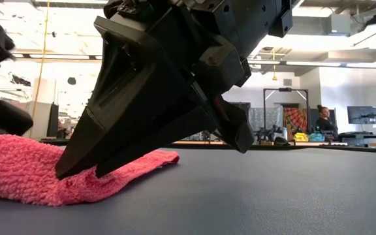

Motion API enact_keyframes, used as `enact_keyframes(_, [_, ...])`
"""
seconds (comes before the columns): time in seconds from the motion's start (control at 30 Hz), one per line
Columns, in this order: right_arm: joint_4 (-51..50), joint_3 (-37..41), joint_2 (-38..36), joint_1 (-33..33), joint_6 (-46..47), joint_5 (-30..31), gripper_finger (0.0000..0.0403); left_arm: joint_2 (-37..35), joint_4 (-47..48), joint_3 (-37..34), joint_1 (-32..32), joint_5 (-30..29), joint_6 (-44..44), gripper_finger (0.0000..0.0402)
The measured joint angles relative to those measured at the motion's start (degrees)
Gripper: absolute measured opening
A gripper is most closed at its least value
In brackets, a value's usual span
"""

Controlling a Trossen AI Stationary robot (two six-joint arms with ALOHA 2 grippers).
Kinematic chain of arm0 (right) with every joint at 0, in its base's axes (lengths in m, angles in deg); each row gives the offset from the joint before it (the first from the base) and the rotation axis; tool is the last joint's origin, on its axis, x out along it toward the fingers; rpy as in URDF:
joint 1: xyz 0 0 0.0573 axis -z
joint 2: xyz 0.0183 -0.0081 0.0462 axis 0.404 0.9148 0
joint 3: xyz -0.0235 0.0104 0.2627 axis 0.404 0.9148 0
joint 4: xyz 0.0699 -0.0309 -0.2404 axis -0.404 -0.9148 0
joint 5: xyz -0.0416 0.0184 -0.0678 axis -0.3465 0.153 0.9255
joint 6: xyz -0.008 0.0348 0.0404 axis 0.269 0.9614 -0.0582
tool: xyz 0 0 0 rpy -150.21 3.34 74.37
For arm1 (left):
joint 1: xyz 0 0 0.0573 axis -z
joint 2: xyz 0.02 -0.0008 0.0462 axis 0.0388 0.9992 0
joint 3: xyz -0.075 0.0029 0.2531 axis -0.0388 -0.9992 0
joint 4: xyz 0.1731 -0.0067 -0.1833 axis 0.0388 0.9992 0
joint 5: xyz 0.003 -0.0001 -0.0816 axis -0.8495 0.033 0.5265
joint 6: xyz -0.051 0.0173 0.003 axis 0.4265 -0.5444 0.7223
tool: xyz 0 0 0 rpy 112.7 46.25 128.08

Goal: Roll towel
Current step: Roll the pink towel

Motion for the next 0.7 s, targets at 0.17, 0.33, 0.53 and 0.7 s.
enact_keyframes(0.17, [0.0,0.0,0.0,0.0,1.3,0.0,0.0021,-0.2,2.3,0.2,-3.0,6.1,6.4,0.0001])
enact_keyframes(0.33, [-0.1,0.0,0.0,0.0,2.4,0.0,0.0021,-0.3,2.6,0.2,-4.9,8.8,9.1,0.0])
enact_keyframes(0.53, [-2.1,0.0,0.0,0.0,4.2,0.2,0.0021,-0.3,6.6,0.3,-6.3,9.7,14.7,0.0])
enact_keyframes(0.7, [-2.7,-0.1,0.0,0.0,2.9,0.7,0.0024,-0.3,6.9,0.3,-6.8,9.6,18.2,0.0])
